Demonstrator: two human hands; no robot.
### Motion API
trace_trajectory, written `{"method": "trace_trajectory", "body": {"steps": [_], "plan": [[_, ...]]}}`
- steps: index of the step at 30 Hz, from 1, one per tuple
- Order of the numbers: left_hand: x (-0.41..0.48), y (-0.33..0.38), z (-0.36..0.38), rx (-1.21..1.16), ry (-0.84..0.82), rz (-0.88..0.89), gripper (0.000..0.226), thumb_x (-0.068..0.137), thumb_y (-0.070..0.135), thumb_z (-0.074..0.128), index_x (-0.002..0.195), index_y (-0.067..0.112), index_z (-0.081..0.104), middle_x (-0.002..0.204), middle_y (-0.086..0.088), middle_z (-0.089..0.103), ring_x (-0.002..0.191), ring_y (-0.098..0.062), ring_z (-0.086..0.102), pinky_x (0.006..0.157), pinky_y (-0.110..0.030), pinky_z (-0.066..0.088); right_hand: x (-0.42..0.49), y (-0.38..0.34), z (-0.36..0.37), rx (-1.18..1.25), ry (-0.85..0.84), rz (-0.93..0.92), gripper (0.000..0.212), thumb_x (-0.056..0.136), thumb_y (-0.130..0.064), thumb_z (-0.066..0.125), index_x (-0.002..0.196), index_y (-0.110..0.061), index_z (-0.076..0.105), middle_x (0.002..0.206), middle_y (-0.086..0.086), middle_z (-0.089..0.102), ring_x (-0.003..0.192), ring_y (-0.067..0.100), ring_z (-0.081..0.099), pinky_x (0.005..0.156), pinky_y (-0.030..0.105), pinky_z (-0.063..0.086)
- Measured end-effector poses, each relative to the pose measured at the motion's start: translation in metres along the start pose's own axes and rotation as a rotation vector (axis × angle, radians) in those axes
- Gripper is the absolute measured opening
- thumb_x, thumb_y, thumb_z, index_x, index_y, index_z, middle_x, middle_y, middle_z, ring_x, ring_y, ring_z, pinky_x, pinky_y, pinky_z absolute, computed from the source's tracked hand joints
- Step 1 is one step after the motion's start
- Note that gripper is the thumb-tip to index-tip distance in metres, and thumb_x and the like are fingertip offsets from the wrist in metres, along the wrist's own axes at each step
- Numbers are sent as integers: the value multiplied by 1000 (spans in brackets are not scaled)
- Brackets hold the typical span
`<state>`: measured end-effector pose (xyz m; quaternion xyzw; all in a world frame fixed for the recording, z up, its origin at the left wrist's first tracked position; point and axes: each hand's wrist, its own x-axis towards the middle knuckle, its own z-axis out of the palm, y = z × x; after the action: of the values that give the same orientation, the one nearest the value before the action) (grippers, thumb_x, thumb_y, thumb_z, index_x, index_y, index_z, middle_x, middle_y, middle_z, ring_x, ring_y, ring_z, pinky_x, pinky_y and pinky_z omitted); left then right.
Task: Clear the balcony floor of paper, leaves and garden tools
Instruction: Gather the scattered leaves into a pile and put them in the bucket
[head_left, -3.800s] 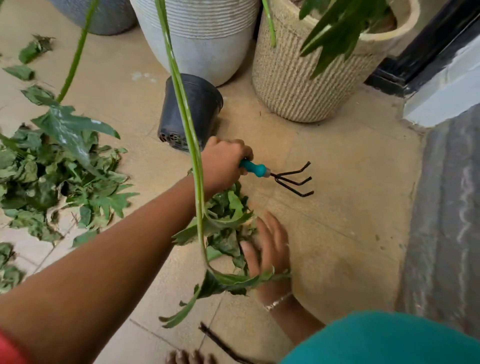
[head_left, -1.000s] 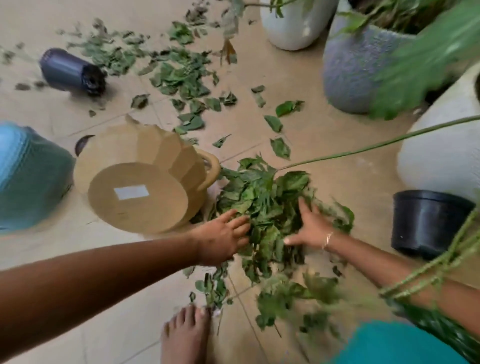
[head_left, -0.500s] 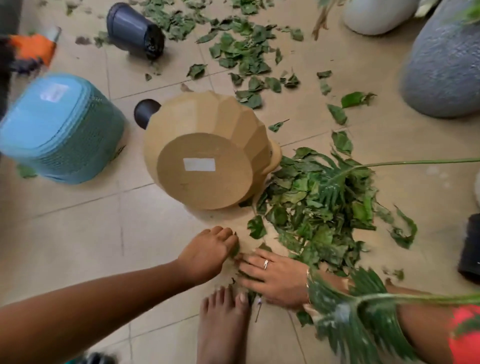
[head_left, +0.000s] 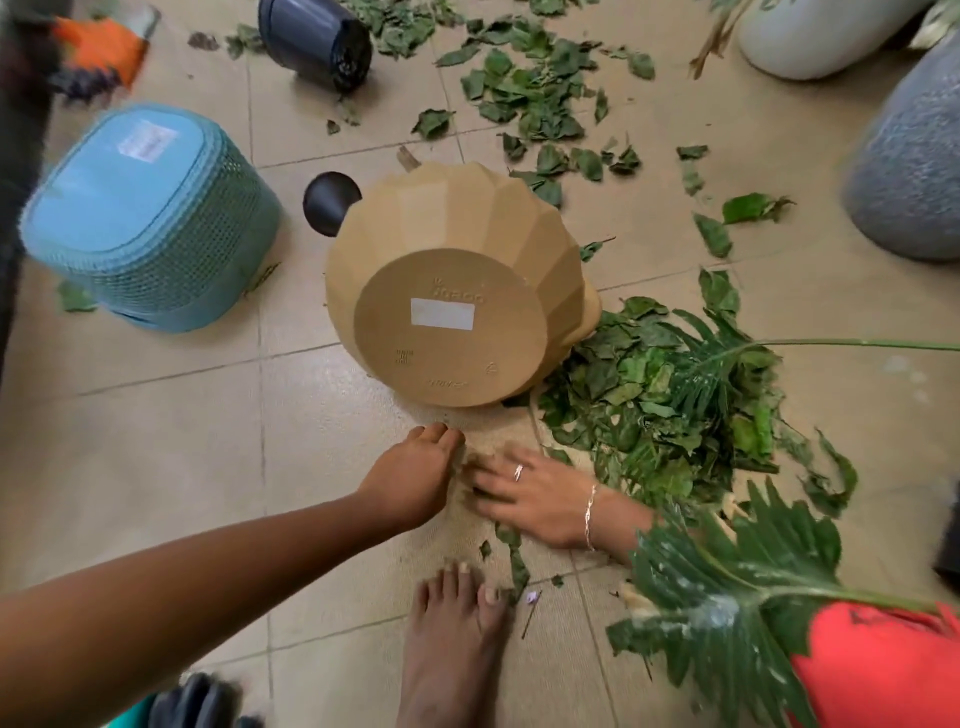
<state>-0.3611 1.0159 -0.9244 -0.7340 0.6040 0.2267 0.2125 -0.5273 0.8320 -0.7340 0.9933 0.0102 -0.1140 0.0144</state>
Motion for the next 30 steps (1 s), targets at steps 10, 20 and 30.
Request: {"method": "trace_trajectory", "body": {"steps": [10, 20, 30], "plan": [[-47, -13, -250, -77, 58, 320, 59, 96, 20, 46, 148, 11, 19, 154, -6, 21, 139, -23, 25, 108, -34, 35, -34, 18, 0, 88, 117, 174, 58, 73, -32, 67, 124, -8, 56, 129, 14, 56, 118, 30, 54, 101, 46, 40], [-71, -45, -235, -77, 42, 365, 58, 97, 25, 45, 148, 14, 20, 155, -4, 20, 141, -21, 21, 110, -32, 33, -20, -46, 26, 64, 15, -297, 64, 83, -42, 55, 137, -13, 37, 146, 7, 39, 135, 26, 34, 112, 47, 26], [-61, -32, -249, -84, 81, 414, 56, 97, 22, 44, 148, 12, 21, 154, -6, 23, 141, -21, 23, 108, -31, 34, -31, -62, 23, 113, 65, -110, 52, 87, -32, 42, 135, -13, 44, 146, 9, 38, 135, 27, 35, 114, 45, 23]]}}
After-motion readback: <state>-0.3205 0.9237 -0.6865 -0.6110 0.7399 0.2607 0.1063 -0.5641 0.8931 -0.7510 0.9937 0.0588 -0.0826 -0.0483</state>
